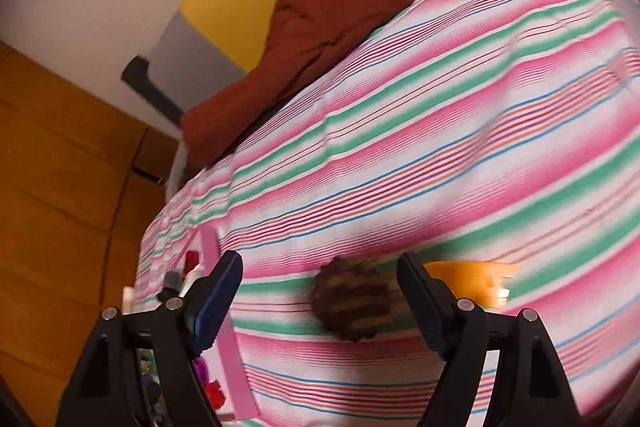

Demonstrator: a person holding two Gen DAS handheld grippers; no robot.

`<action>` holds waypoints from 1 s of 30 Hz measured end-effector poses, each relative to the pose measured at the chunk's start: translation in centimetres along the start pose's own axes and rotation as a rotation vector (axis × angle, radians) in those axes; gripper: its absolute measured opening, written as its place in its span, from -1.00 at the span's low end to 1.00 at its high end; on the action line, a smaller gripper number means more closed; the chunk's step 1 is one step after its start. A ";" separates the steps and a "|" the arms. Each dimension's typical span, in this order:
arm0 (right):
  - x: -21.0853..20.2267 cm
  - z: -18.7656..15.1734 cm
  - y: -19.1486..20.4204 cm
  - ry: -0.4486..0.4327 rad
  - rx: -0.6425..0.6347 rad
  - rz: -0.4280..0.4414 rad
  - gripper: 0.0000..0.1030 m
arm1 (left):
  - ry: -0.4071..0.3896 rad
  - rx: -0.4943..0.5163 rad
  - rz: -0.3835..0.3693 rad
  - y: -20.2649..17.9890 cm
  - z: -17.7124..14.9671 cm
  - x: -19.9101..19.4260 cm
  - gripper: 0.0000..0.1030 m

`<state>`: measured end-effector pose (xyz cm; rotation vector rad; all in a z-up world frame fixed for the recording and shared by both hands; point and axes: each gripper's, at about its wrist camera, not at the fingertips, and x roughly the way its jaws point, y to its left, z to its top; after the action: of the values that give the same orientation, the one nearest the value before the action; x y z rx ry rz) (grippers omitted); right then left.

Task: Organize rigid objects
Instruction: 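Move the right gripper to the brown spiky brush and yellow plastic piece, then grasp the brown spiky brush with the left gripper while the right grasps the yellow piece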

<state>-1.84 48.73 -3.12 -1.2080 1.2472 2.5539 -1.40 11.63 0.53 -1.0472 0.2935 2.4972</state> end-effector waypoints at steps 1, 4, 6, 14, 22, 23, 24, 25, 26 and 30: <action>0.2 0.0 0.1 0.007 -0.003 0.007 0.56 | 0.000 0.004 -0.004 -0.2 0.1 0.0 -0.45; 0.3 0.2 0.3 0.003 -0.037 -0.015 0.56 | 0.003 0.023 -0.023 -0.9 0.5 0.2 -0.45; -0.2 0.5 0.1 -0.017 -0.075 -0.074 0.56 | 0.002 0.041 -0.038 -1.7 0.8 0.3 -0.45; -2.3 1.8 -3.7 -0.137 -0.060 -0.377 0.57 | 0.023 0.101 -0.137 -5.6 2.6 1.4 -0.45; -3.3 2.6 -5.9 -0.173 0.058 -0.377 0.57 | 0.122 0.104 -0.308 -10.8 4.2 4.4 -0.45; -3.3 2.7 -6.0 -0.172 0.064 -0.370 0.57 | 0.147 0.093 -0.332 -11.4 4.5 5.0 -0.44; -3.3 2.8 -6.2 -0.169 0.074 -0.357 0.59 | 0.164 0.083 -0.352 -11.8 4.7 5.5 -0.39; -3.3 2.8 -6.3 -0.165 0.081 -0.348 0.61 | 0.173 0.078 -0.365 -12.3 4.8 5.8 -0.37; -3.1 2.8 -6.4 -0.157 0.090 -0.339 0.61 | 0.181 0.075 -0.374 -12.9 5.1 6.2 -0.36; -2.7 2.7 -6.2 -0.150 0.102 -0.314 0.61 | 0.194 0.076 -0.418 -15.5 6.1 7.6 -0.17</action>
<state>0.58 55.46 -4.29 -1.0724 1.0484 2.2790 -3.02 29.80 -1.25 -1.1841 0.1986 2.0054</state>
